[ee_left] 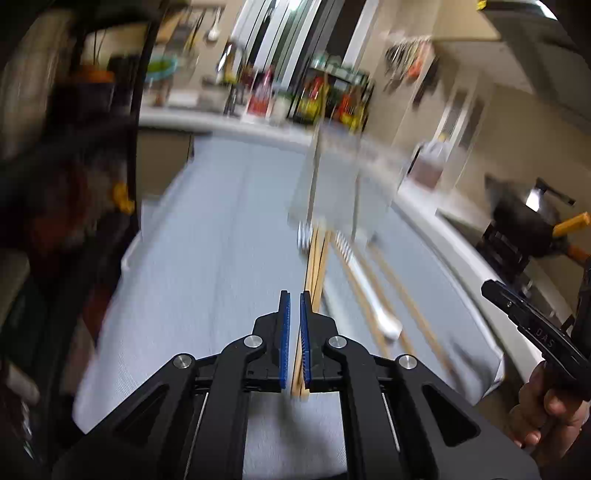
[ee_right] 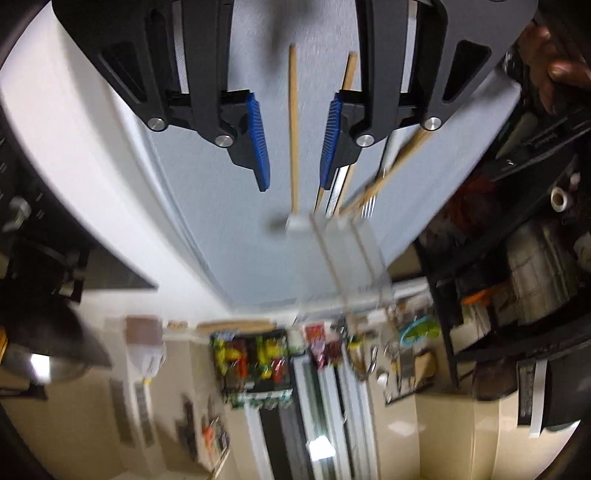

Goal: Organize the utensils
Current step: 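Move both open tools back down to the chopsticks on the mat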

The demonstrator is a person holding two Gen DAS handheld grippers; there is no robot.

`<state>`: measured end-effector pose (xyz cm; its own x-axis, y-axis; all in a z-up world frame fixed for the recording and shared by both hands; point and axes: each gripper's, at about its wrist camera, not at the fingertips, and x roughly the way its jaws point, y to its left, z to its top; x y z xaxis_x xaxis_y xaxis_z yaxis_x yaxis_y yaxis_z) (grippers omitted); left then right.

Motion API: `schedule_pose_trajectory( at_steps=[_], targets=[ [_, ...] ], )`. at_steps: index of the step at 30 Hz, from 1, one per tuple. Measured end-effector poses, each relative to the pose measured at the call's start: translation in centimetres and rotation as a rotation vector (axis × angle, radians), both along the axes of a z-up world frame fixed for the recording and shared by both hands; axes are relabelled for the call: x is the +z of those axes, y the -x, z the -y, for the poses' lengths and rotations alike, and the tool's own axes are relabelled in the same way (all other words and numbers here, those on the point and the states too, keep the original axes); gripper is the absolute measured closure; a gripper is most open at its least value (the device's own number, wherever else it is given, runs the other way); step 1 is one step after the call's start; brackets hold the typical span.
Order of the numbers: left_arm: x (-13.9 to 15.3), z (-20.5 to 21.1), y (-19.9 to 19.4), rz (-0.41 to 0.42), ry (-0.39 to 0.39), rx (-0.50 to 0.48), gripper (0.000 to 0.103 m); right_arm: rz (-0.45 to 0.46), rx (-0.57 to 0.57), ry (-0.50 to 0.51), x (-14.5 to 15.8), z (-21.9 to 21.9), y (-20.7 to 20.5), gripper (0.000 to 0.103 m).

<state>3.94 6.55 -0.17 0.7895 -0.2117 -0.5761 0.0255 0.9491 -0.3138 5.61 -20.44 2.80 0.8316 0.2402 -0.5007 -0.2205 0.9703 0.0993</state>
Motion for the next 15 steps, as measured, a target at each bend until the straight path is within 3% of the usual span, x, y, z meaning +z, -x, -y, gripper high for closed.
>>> schedule_pose_trajectory(
  at_steps=[2, 6, 10, 15],
  targets=[
    [-1.4, 0.3, -0.3, -0.043, 0.006, -0.012, 0.098, -0.054, 0.010, 0.008, -1.8, -0.6, -0.5, 0.077],
    [-1.8, 0.2, -0.8, -0.032, -0.018, -0.033, 0.098, -0.091, 0.012, 0.034, -3.7, -1.3, -0.9, 0.077],
    [-3.1, -0.3, -1.0, -0.073, -0.009, -0.008, 0.098, -0.132, -0.026, 0.043, -4.9, -0.8, -1.5, 0.077],
    [-3.3, 1.1, -1.3, -0.077, -0.032, -0.059, 0.098, -0.140, -0.020, 0.080, -5.7, -1.2, -1.4, 0.075]
  ],
)
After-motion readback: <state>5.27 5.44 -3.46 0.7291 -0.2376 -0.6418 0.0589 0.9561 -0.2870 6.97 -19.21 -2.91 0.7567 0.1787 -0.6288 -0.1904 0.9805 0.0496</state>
